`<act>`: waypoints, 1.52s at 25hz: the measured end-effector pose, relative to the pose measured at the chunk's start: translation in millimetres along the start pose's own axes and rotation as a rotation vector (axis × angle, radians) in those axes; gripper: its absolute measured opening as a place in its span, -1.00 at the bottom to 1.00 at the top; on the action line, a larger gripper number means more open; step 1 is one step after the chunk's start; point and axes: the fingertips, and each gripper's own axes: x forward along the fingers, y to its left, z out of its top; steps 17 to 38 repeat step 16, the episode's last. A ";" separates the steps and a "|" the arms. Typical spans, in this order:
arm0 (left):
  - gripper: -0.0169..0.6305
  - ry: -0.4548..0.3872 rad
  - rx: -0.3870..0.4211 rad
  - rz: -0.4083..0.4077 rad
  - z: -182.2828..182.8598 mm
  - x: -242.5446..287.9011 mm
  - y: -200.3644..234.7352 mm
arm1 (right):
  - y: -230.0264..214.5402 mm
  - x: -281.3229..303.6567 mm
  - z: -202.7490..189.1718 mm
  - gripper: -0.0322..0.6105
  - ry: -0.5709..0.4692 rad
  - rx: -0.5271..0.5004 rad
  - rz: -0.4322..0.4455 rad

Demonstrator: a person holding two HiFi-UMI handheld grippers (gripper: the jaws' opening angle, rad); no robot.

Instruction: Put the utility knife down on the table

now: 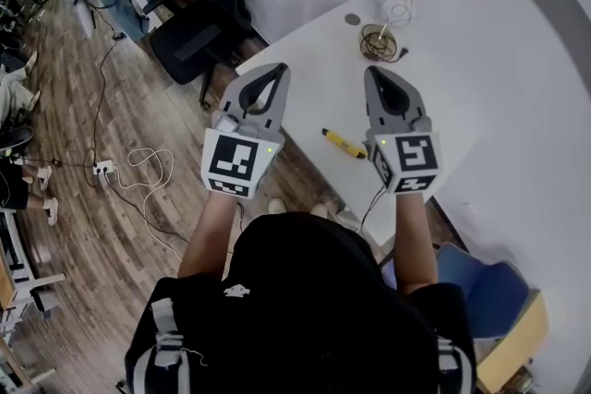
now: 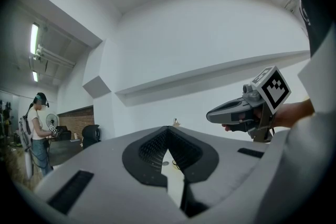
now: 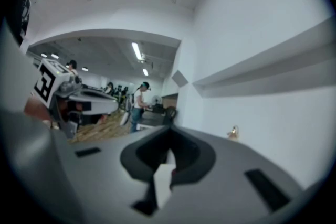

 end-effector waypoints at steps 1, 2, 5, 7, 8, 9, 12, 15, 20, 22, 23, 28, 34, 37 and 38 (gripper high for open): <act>-0.90 0.001 -0.001 -0.001 -0.5 0.0 0.1 | 0.3 0.7 -0.4 -0.79 0.001 -0.006 0.000; -0.90 0.001 -0.001 -0.001 -0.7 -0.3 0.3 | 1.0 1.3 -0.5 -0.79 0.002 -0.014 0.001; -0.90 0.000 -0.002 -0.001 -0.2 -3.2 1.7 | 5.0 1.3 -1.1 -0.79 0.014 -0.025 0.004; -0.90 0.002 -0.007 0.002 -0.2 -6.8 3.3 | 7.5 1.0 0.2 -0.79 0.014 -0.026 0.005; -0.90 0.005 -0.012 0.003 -0.3 -8.7 4.1 | 8.4 0.9 1.4 -0.79 0.010 -0.026 0.004; -0.90 0.007 -0.015 0.004 -0.4 -10.2 4.7 | 8.8 0.7 2.2 -0.79 0.008 -0.025 0.003; -0.90 0.004 -0.005 0.004 -0.7 -11.7 6.3 | 9.0 1.1 1.4 -0.79 0.013 -0.025 0.002; -0.90 0.005 -0.004 0.006 -1.8 -12.6 7.4 | 10.4 2.3 1.5 -0.79 0.012 -0.030 0.005; -0.90 0.005 -0.004 0.007 -2.2 -13.1 7.7 | 11.0 2.6 1.7 -0.79 0.010 -0.032 0.006; -0.90 0.005 -0.004 0.007 -2.2 -13.1 7.7 | 11.0 2.6 1.7 -0.79 0.010 -0.032 0.006; -0.90 0.005 -0.004 0.007 -2.2 -13.1 7.7 | 11.0 2.6 1.7 -0.79 0.010 -0.032 0.006; -0.90 0.005 -0.004 0.007 -2.2 -13.1 7.7 | 11.0 2.6 1.7 -0.79 0.010 -0.032 0.006; -0.90 0.005 -0.004 0.007 -2.2 -13.1 7.7 | 11.0 2.6 1.7 -0.79 0.010 -0.032 0.006; -0.90 0.005 -0.004 0.007 -2.2 -13.1 7.7 | 11.0 2.6 1.7 -0.79 0.010 -0.032 0.006; -0.90 0.005 -0.004 0.007 -2.2 -13.1 7.7 | 11.0 2.6 1.7 -0.79 0.010 -0.032 0.006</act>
